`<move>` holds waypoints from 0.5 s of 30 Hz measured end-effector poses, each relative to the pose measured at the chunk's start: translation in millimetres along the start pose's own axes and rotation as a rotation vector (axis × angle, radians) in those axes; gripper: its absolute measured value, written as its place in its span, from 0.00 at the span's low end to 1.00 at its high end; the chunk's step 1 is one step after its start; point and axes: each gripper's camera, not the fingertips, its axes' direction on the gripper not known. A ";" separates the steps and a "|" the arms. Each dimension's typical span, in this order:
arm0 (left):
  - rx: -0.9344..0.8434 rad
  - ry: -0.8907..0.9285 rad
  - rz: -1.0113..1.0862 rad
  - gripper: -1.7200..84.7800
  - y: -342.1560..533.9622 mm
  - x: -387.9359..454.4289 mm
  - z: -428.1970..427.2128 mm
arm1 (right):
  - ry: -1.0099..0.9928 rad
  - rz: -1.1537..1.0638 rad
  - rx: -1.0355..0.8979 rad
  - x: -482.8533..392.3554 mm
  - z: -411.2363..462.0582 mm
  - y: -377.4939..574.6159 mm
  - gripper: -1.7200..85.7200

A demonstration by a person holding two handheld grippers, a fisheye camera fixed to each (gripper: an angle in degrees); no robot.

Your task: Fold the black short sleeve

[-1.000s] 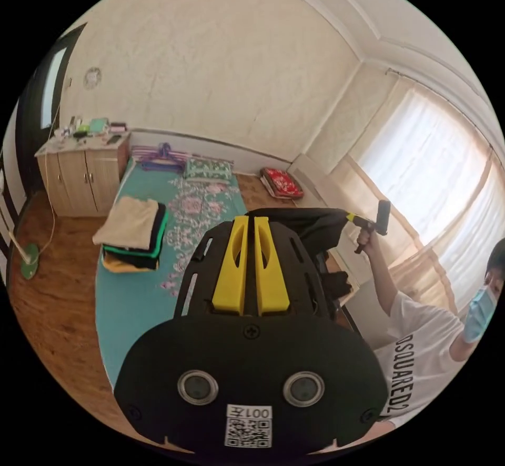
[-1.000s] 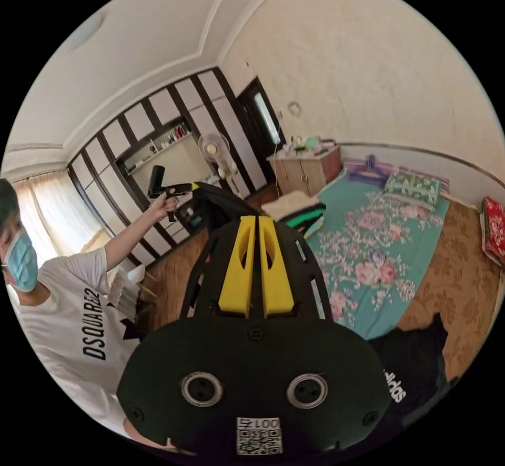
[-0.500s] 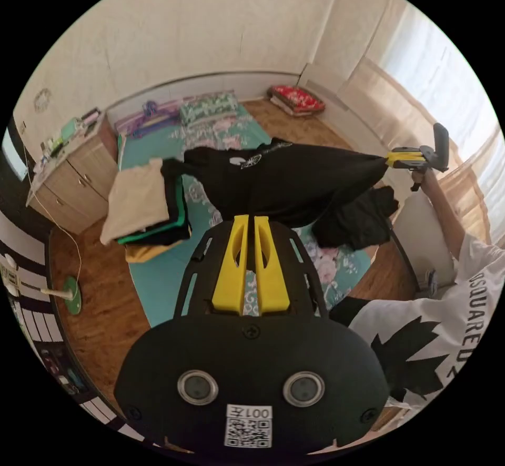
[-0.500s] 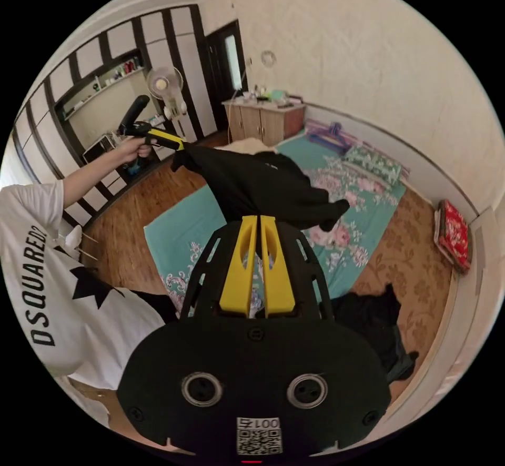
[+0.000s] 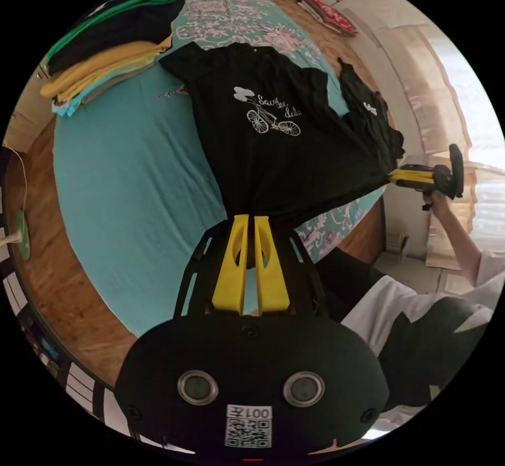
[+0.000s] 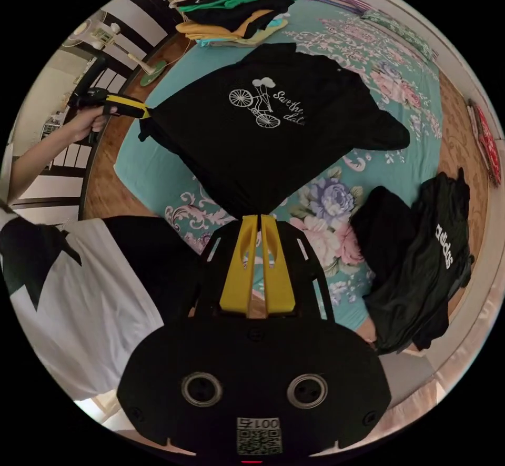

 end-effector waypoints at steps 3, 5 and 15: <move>0.029 0.085 0.016 0.01 0.7 -33.8 -20.2 | 0.013 0.032 0.000 -28.9 -3.2 -32.0 0.05; 0.015 0.114 0.010 0.01 -6.7 -65.7 -20.9 | 0.088 0.080 -0.015 -45.2 20.3 -63.3 0.09; -0.035 -0.129 0.019 0.10 -26.7 -149.8 -18.2 | 0.165 0.163 -0.013 -101.1 116.3 -235.2 0.17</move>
